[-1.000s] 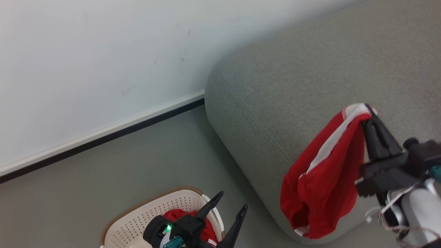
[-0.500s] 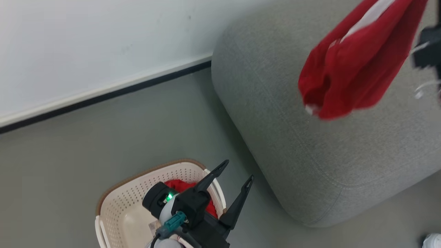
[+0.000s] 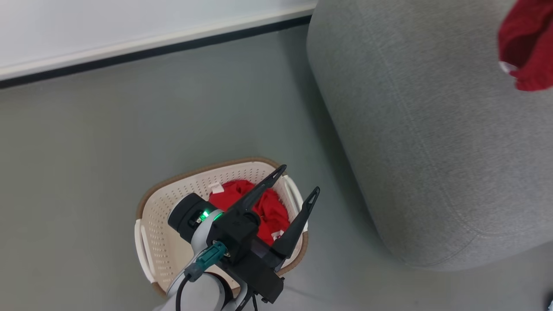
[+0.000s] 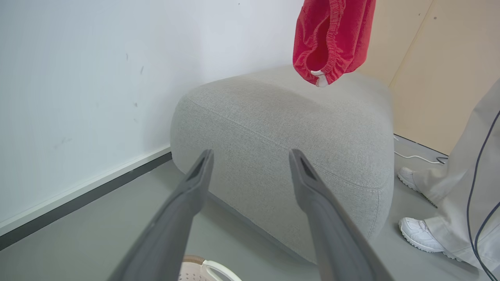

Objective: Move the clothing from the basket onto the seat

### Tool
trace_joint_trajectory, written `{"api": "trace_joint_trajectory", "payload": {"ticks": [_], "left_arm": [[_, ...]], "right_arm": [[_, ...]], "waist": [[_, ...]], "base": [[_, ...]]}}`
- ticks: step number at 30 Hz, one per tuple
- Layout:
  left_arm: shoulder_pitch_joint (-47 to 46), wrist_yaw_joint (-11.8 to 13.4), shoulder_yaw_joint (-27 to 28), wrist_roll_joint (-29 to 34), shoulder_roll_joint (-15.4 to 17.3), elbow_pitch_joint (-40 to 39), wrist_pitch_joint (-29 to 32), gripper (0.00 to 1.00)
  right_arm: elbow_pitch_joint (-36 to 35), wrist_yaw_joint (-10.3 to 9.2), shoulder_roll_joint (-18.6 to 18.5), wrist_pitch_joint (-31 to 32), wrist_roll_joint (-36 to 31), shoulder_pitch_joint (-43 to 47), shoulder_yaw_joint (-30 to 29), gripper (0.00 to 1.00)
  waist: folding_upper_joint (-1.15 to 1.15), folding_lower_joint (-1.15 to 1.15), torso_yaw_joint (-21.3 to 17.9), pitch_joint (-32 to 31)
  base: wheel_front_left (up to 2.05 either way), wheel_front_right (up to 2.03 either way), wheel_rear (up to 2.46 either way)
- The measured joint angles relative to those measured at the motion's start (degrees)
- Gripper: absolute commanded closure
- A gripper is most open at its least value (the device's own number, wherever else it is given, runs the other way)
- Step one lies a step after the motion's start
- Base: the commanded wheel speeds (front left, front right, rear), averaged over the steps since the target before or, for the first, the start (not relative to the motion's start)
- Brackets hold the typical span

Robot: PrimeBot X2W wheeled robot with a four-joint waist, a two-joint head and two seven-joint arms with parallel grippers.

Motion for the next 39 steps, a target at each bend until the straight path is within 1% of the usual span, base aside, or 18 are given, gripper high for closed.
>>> {"api": "trace_joint_trajectory", "payload": {"ticks": [4, 7, 10, 14, 17, 21, 22, 28, 31, 34, 37, 39], "left_arm": [[-0.5, 0.0, 0.3, 0.3, 0.6, -0.8, 0.5, 0.00], [-1.2, 0.0, 0.2, 0.3, 0.7, -0.7, 0.5, 0.00], [-1.0, 0.1, 0.8, 0.3, 1.7, -1.1, 0.7, 0.00], [-0.7, 0.2, 1.4, 0.3, 2.6, -2.1, 1.0, 0.00], [-0.7, 0.6, 2.0, 0.4, 3.2, -2.9, 1.1, 0.00], [-0.8, 0.7, 2.0, 0.6, 3.2, -3.2, 1.6, 0.00], [-0.8, 0.7, 2.1, 0.6, 3.2, -3.6, 1.6, 0.00], [-0.8, 1.2, 2.3, 0.7, 3.7, -4.3, 2.1, 0.00], [-0.8, 1.2, 2.2, 0.7, 3.5, -4.5, 2.5, 0.00], [-0.9, 1.2, 2.0, 0.7, 3.3, -4.8, 2.8, 0.00], [-1.1, 1.2, 1.8, 0.7, 2.9, -4.9, 3.0, 0.00], [-1.4, 1.2, 1.7, 0.8, 2.5, -4.9, 3.0, 0.00]], "right_arm": [[3.9, 0.01, -0.8, -0.5, -1.6, -2.4, 0.7, 1.00], [7.7, -0.25, -2.3, -1.3, -2.9, -3.5, 1.0, 1.00], [9.2, -0.26, -2.7, -1.9, -3.4, -5.0, 1.6, 1.00], [10.8, -0.54, -1.4, -2.9, -4.0, -7.9, 2.3, 1.00], [12.9, -0.74, 0.1, -3.3, -4.0, -8.0, 3.0, 1.00], [15.8, -0.73, 0.5, -3.6, -4.0, -6.9, 3.1, 1.00], [17.5, -0.67, 1.3, -4.0, -4.0, -5.7, 3.4, 1.00], [21.4, -0.27, 2.9, -4.3, -4.0, -4.0, 4.3, 1.00], [23.6, -0.26, 3.2, -4.5, -4.3, -3.1, 5.0, 1.00], [25.0, -0.23, 3.9, -4.5, -6.2, -2.1, 7.1, 1.00], [26.9, -0.23, 5.0, -4.5, -6.3, -1.3, 7.4, 1.00], [28.2, -0.23, 5.0, -4.5, -6.3, -0.8, 7.4, 1.00]], "waist": [[0.00, 0.00, 1.8, 2.4], [0.01, 0.01, 3.3, 3.7], [0.00, -0.02, 4.7, 4.5], [0.00, -0.01, 5.6, 6.0], [-0.01, -0.01, 5.6, 7.0], [0.00, -0.01, 5.4, 7.8], [-0.01, -0.01, 5.2, 8.2], [0.00, -0.01, 4.5, 9.4], [0.00, -0.01, 4.2, 10.2], [0.00, -0.01, 4.1, 10.9], [0.00, -0.01, 4.0, 11.7], [0.00, -0.01, 4.1, 12.1]], "base": [[0.00, 0.00, 0.00], [0.00, 0.00, 0.00], [0.00, 0.00, 0.00], [0.00, 0.00, 0.00], [0.00, 0.00, 0.00], [0.00, 0.00, 0.00], [0.00, 0.00, 0.00], [0.00, 0.00, 0.00], [0.00, 0.00, 0.00], [0.00, 0.00, 0.00], [0.00, 0.00, 0.00], [0.00, 0.00, 0.00]]}}
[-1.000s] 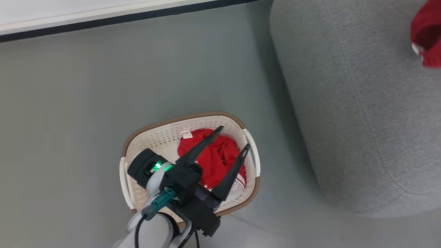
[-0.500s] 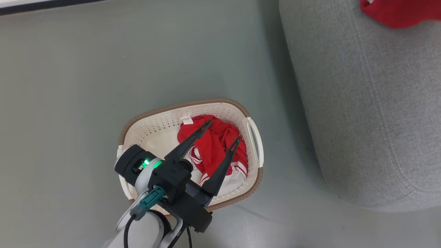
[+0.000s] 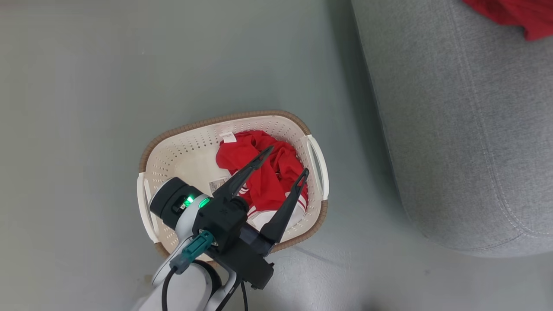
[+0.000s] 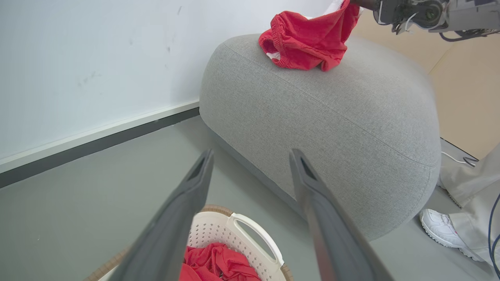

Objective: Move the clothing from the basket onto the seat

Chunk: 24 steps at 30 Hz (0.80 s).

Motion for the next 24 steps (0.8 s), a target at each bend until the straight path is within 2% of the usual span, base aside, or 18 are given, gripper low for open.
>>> {"api": "trace_joint_trajectory", "payload": {"ticks": [9, 11, 12, 14, 15, 16, 17, 24], "left_arm": [[-1.2, 0.2, -0.3, 0.1, -0.8, 0.4, -0.3, 0.00], [-1.2, 0.4, -0.2, 0.1, -0.8, 0.5, -0.6, 0.00], [-1.3, 0.4, 0.0, 0.3, -0.8, 0.5, -0.6, 0.00], [-1.6, 0.4, 0.1, 0.6, -0.8, 0.6, -0.8, 0.00], [-1.8, 0.4, 0.3, 0.9, -0.8, 0.8, -1.0, 0.00], [-1.9, 0.5, 0.5, 1.0, -0.7, 0.9, -1.1, 0.00], [-2.0, 0.5, 0.5, 1.0, -0.7, 1.0, -1.3, 0.00], [-2.0, 0.9, 0.8, 1.0, -0.9, 2.8, -2.5, 0.00]], "right_arm": [[3.9, 0.05, 0.7, 0.0, -0.2, 1.3, 0.7, 1.00], [4.4, 0.16, 0.9, 0.0, -0.2, 1.8, 1.1, 0.95], [4.6, 0.22, 1.4, -0.1, -0.2, 2.2, 1.2, 0.90], [4.9, 0.26, 2.3, -0.1, -0.2, 2.9, 1.5, 0.62], [4.9, 0.37, 2.8, -0.4, -0.3, 3.1, 1.9, 0.37], [4.9, 0.52, 3.2, -0.5, -0.6, 3.4, 2.2, 0.05], [5.0, 0.52, 3.5, -0.6, -0.6, 3.5, 2.4, 0.00], [4.6, 1.01, 5.8, -1.5, -1.7, 6.5, 3.7, 0.00]], "waist": [[0.00, 0.00, 1.4, 0.9], [0.00, -0.01, 1.6, 0.9], [0.00, -0.01, 1.6, 0.9], [0.00, -0.01, 1.6, 0.8], [0.00, 0.00, 1.5, 0.7], [0.00, 0.00, 1.4, 0.6], [0.00, -0.01, 1.3, 0.5], [0.00, -0.01, 0.0, -0.8]], "base": [[0.00, 0.00, 0.00], [0.00, 0.00, 0.00], [0.00, 0.00, 0.00], [0.00, 0.00, 0.00], [0.00, 0.00, 0.00], [0.00, 0.00, 0.00], [0.00, 0.00, 0.00], [0.00, 0.00, 0.00]]}}
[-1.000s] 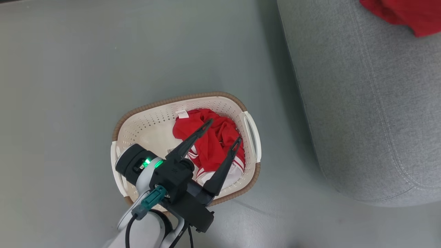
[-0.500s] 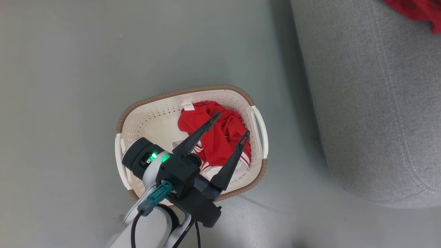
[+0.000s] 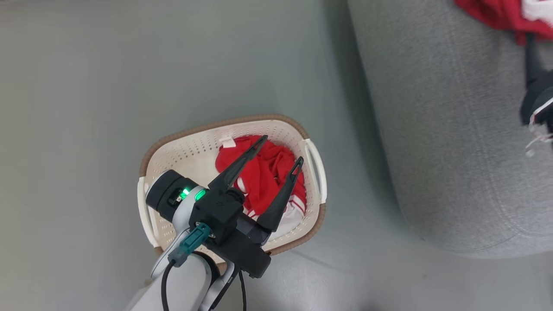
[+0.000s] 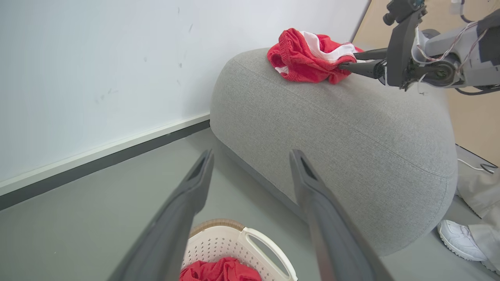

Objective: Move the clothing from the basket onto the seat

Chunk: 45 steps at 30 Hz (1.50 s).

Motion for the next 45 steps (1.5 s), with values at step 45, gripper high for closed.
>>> {"api": "trace_joint_trajectory", "payload": {"ticks": [45], "left_arm": [[14.6, 6.1, 11.6, -8.7, 0.1, 16.0, -9.1, 0.00]], "right_arm": [[-28.1, 0.23, 7.8, -0.3, 7.2, 37.8, -3.2, 0.00]], "waist": [[-0.01, -0.01, 7.1, -29.7]], "base": [[0.00, 0.00, 0.00]]}}
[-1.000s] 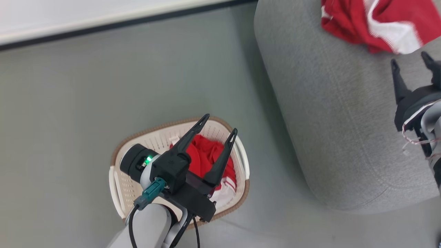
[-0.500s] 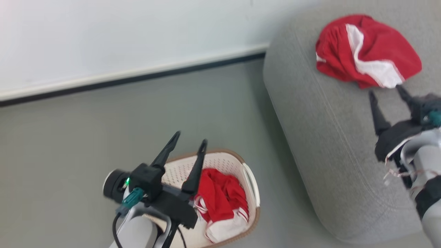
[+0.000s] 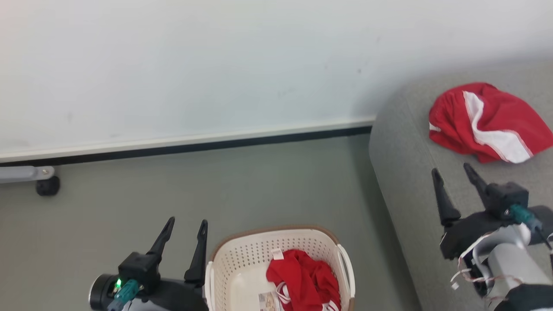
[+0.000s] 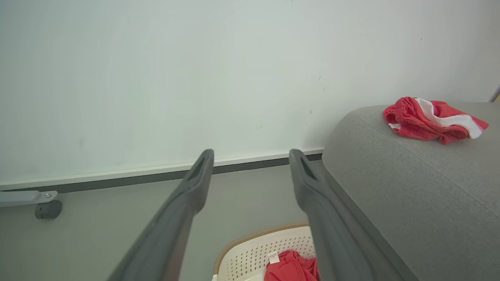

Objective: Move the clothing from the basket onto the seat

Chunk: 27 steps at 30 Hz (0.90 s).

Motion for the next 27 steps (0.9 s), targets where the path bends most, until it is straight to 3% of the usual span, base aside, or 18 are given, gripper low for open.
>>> {"api": "trace_joint_trajectory", "payload": {"ticks": [12, 20, 27], "left_arm": [[6.2, 1.4, 2.9, 0.0, 1.8, -2.1, -0.4, 0.00], [9.8, 2.0, 4.5, 0.0, 2.4, -4.2, -0.5, 0.00], [12.8, 2.5, 5.4, 0.3, 3.1, -6.2, -0.6, 0.00]], "right_arm": [[-17.1, -4.42, 2.9, 0.0, -0.5, 15.0, 0.7, 0.00], [-27.6, -7.90, 3.3, 0.0, -1.3, 23.9, 0.7, 0.00], [-33.7, -9.38, 3.6, 0.0, -1.6, 29.5, 0.6, 0.00]], "waist": [[0.00, 0.00, 4.2, -5.7], [0.00, 0.01, 4.9, -6.9], [0.00, 0.01, 5.0, -7.2]], "base": [[0.00, 0.00, 0.00], [0.00, 0.00, 0.00], [0.00, 0.00, 0.00]]}}
